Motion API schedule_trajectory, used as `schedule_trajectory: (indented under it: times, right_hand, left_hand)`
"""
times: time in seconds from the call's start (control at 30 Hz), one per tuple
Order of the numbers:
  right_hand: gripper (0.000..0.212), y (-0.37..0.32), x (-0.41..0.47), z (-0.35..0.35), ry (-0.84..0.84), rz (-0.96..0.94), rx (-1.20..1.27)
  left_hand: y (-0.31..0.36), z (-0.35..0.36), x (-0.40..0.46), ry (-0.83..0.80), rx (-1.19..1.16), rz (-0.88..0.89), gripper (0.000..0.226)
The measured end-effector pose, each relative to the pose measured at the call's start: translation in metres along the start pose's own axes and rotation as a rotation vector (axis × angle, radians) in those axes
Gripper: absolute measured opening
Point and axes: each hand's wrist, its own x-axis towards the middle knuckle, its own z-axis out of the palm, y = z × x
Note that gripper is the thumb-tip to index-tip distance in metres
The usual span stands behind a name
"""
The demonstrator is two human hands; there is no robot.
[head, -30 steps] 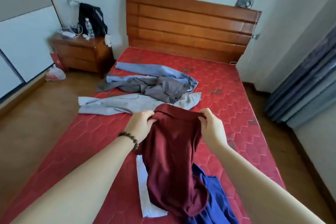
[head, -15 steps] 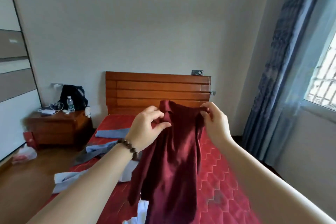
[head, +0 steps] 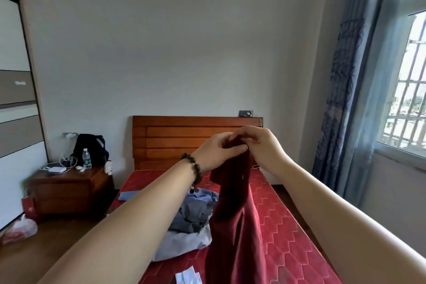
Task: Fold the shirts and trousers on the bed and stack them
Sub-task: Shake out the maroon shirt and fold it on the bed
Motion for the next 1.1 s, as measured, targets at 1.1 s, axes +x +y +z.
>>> schedule_trajectory:
  times: [1.1]
  right_hand:
    - [0.088, -0.015, -0.001, -0.05, -0.571, 0.186, -0.232]
  left_hand:
    - [0.04, -0.095, -0.031, 0.254, 0.415, -0.157, 0.055]
